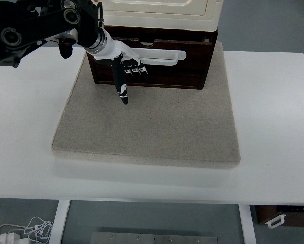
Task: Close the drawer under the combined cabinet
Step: 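Push the brown drawer front with the left hand toward the cabinet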
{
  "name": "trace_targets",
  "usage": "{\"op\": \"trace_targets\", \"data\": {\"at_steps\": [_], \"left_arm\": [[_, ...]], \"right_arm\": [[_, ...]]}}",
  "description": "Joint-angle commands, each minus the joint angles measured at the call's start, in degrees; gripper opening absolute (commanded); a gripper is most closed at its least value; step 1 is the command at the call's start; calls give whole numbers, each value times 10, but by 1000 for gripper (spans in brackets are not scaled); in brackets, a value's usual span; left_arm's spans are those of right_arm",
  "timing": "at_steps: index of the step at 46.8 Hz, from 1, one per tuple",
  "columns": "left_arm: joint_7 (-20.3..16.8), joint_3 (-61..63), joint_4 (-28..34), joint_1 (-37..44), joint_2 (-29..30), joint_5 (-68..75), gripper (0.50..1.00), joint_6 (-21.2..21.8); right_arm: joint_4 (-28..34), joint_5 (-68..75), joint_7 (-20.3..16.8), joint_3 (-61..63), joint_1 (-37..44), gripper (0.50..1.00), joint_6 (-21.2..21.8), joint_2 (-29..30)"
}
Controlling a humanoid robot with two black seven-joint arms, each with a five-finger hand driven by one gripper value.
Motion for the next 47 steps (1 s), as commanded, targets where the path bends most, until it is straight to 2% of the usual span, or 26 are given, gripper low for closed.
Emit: {"op": "trace_targets", "data": {"at_steps": [1, 23, 47], "left_arm": [[-2, 1, 5, 0, 0, 0, 994, 0], [-14, 0, 46, 3, 0, -1, 990, 2], [-17, 1, 58, 3, -1, 0, 988, 6]], "right_arm": [[1, 0, 0, 0, 0, 952, 0, 0], [1, 0, 0, 0, 0, 952, 0, 0], [0, 0, 0, 0, 0, 952, 0, 0]]}}
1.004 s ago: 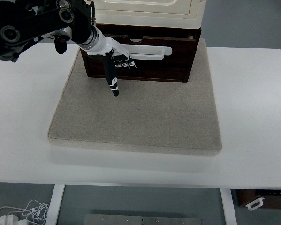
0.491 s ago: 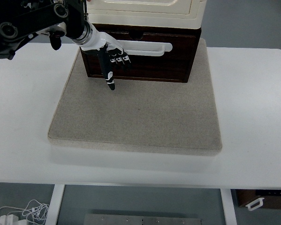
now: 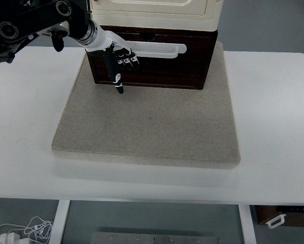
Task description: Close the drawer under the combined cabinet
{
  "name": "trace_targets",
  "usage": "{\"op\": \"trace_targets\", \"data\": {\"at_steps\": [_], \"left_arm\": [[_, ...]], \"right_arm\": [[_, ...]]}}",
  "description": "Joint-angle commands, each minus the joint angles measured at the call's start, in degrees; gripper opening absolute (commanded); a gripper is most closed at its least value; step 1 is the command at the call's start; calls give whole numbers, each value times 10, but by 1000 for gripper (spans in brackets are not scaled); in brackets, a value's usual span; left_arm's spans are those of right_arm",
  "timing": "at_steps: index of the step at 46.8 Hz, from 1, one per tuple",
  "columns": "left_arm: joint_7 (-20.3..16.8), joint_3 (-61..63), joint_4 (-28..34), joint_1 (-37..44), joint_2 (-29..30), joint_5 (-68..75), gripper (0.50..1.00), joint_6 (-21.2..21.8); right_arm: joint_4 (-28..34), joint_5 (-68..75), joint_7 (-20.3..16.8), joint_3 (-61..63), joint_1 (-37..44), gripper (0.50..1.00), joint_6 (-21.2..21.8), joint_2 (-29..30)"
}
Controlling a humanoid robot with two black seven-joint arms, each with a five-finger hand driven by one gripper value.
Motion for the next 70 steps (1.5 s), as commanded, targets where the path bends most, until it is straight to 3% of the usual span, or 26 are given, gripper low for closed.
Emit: {"op": "trace_targets", "data": {"at_steps": [1, 24, 35, 43, 70], "left_arm": [[-1, 1, 3, 0, 0, 0, 988, 1], [-2, -55, -18, 1, 2, -9, 994, -5], [-31, -163, -58, 43, 1, -11, 994, -5], [-79, -287, -62, 84, -22, -10, 994, -5], [-200, -647, -19, 80, -34, -28, 992, -5]], "right_arm": [[0, 0, 0, 0, 0, 952, 0, 0], [0, 0, 0, 0, 0, 952, 0, 0], [1, 0, 0, 0, 0, 952, 0, 0], [0, 0, 0, 0, 0, 952, 0, 0], [0, 0, 0, 0, 0, 952, 0, 0]]}}
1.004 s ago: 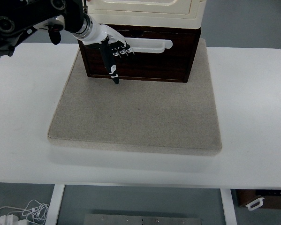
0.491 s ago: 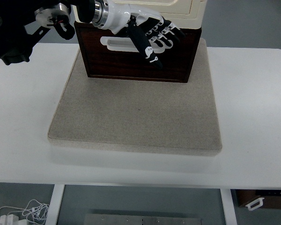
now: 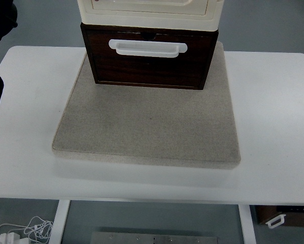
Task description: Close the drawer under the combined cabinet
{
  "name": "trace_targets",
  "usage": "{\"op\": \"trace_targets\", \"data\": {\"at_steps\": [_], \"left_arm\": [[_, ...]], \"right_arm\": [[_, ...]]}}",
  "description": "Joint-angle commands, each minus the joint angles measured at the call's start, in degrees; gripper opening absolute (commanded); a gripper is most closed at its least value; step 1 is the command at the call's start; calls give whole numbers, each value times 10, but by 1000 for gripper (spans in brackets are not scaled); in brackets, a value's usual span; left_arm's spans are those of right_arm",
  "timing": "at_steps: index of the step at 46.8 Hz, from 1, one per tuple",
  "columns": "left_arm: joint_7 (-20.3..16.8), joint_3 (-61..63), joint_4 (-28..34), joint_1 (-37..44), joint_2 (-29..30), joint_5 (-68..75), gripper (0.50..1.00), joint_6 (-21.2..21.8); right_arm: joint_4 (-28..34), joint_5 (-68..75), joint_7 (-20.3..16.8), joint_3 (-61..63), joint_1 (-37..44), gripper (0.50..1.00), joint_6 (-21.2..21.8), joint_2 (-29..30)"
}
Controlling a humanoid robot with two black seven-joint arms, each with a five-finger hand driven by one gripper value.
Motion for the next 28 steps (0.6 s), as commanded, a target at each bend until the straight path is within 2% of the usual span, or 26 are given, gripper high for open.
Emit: {"op": "trace_targets", "data": {"at_steps": [1, 7, 17, 24, 28], "left_arm": [[-10, -46, 12, -5, 2, -3, 992, 3], [-10, -96, 27, -5, 7, -8, 992, 39], [-11, -122, 41, -5, 38, -58, 992, 172], [-25, -120, 54, 4, 64, -111, 992, 243], [-26, -121, 86, 4, 67, -134, 992, 276]], "right_arm": [[0, 0, 0, 0, 0, 952, 0, 0], [0, 0, 0, 0, 0, 952, 0, 0], [0, 0, 0, 0, 0, 952, 0, 0], [0, 0, 0, 0, 0, 952, 0, 0], [1, 0, 0, 0, 0, 952, 0, 0]]}}
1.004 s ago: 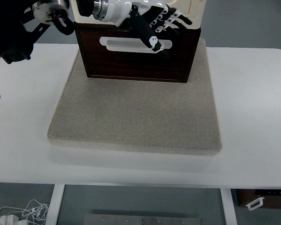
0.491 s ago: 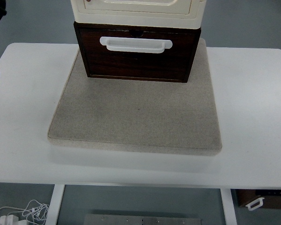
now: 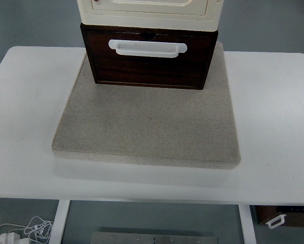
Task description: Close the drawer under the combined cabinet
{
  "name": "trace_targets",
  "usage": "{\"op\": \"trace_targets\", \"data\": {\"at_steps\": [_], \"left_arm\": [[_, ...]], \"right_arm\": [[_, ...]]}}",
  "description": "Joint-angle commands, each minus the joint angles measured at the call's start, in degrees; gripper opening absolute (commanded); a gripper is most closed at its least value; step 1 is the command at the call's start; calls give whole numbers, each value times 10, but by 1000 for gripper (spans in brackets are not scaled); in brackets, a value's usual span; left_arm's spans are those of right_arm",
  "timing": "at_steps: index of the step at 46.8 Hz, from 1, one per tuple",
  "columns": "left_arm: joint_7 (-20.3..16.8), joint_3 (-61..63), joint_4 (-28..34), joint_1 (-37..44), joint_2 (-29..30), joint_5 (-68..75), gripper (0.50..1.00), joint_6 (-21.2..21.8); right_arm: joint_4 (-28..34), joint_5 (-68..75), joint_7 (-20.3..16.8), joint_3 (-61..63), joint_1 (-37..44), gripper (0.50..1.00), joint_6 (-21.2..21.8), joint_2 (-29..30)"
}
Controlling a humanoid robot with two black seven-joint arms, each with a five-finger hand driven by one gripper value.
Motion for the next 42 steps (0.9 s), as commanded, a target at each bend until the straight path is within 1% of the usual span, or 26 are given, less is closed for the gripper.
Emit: {"op": "trace_targets", "data": {"at_steps": [1, 5, 10, 18, 22, 28, 37, 42], "left_arm": [[-1, 0, 39, -1, 2, -26, 992, 35], [2, 7, 87, -3, 3, -54, 994, 65], [4, 8, 140, -1, 3, -71, 994, 84], [0, 10, 239, 0, 1, -71, 996, 85], [0, 11, 274, 5, -1, -72, 996, 80], [0, 13, 279, 44, -8, -71, 996, 77], [-16, 20, 281, 97, -44, -76, 999, 79], [-17, 20, 280, 127, -63, -95, 999, 77]], "right_arm": [[0, 0, 0, 0, 0, 952, 0, 0], [0, -1, 0, -1, 0, 952, 1, 0], [1, -1, 0, -1, 0, 952, 2, 0], [0, -1, 0, 0, 0, 952, 1, 0], [0, -1, 0, 0, 0, 952, 2, 0], [1, -1, 0, 1, 0, 952, 2, 0], [0, -1, 1, 2, 0, 952, 2, 0], [0, 1, 4, 3, 1, 952, 1, 0]]}}
